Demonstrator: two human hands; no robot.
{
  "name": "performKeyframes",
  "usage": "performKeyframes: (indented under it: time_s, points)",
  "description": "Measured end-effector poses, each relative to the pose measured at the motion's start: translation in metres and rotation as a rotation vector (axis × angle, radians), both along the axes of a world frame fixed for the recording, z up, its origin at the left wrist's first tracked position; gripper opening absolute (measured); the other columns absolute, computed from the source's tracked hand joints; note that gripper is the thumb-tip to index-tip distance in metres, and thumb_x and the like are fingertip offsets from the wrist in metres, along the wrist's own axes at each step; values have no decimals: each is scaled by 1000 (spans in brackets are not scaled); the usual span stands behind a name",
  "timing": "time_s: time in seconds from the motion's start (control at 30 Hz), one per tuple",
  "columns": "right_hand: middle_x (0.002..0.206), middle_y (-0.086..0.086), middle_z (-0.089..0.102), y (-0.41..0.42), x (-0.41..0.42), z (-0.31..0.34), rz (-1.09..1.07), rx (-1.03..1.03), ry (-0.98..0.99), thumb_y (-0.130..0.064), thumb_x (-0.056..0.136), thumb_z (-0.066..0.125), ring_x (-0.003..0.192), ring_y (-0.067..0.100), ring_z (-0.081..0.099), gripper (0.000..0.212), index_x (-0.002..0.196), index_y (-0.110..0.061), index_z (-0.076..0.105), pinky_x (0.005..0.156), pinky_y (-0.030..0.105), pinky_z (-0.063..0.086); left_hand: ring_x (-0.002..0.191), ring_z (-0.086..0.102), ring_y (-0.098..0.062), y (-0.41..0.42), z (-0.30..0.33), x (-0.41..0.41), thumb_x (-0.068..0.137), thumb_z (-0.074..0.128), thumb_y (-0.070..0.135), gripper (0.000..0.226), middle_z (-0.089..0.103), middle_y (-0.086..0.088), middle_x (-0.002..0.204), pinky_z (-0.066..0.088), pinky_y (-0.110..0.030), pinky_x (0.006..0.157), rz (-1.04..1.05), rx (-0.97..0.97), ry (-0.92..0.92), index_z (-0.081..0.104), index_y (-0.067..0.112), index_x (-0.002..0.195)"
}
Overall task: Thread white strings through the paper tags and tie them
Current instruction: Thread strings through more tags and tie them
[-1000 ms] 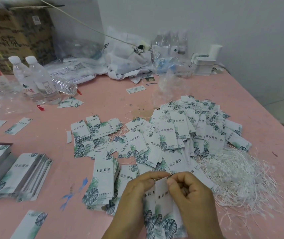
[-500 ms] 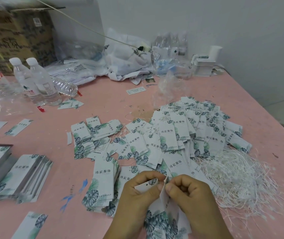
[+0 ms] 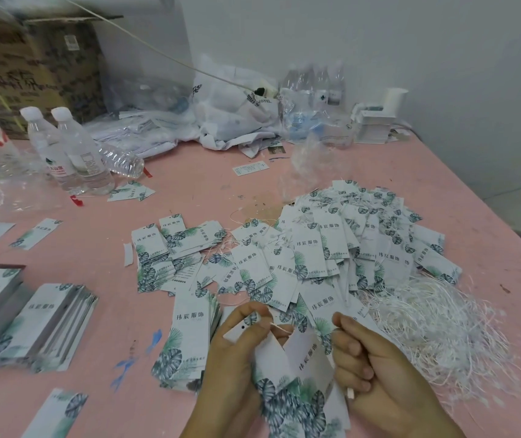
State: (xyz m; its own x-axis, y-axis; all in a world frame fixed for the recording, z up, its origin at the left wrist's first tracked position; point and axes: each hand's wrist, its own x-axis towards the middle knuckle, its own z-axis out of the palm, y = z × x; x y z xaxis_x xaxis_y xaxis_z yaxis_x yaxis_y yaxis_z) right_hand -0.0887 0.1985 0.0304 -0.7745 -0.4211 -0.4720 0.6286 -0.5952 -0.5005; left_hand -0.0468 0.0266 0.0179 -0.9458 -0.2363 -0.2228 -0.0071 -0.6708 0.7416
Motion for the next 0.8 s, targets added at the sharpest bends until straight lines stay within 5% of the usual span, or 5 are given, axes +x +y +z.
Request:
performKeyframes:
  time_s: [0.1,0.2,0.37,0.67,0.8]
  points:
    - [53,2,40,-5,4,3,-100,114,170,-26,82,60,31,6,24,20,85,-8,67,31,16,17,66,70,-32,3,-2,1,75,73,1,11,67,-25,70,56,-35,57,-4,-62,-46,69,11,79]
    - [53,0,51,-16,19,5,-94,598,551,-41,75,73,38,10,37,19,85,-24,73,38,20,29,67,68,-34,9,-4,3,71,78,7,17,67,-35,77,57,-38,62,-47,-119,-64,69,7,85]
    - [62,1,58,-30,30,-13,-97,1119,960,-19,76,81,50,3,48,24,84,-39,72,50,16,43,66,59,-30,11,-3,4,67,77,7,19,59,-23,73,51,-35,63,-75,-113,-49,68,7,84]
    - [70,-5,61,-30,28,-17,-176,1169,1105,-30,78,69,54,13,59,8,84,-34,69,50,35,51,61,61,-29,12,-2,4,67,76,6,17,62,-22,67,55,-32,56,-95,-176,-32,71,8,83]
    - [66,-2,64,-30,28,-18,-151,1168,1074,-32,77,67,53,13,57,4,79,-35,67,50,33,51,69,64,-32,12,-5,5,68,77,13,22,67,-22,75,53,-40,69,-87,-266,-31,72,13,90]
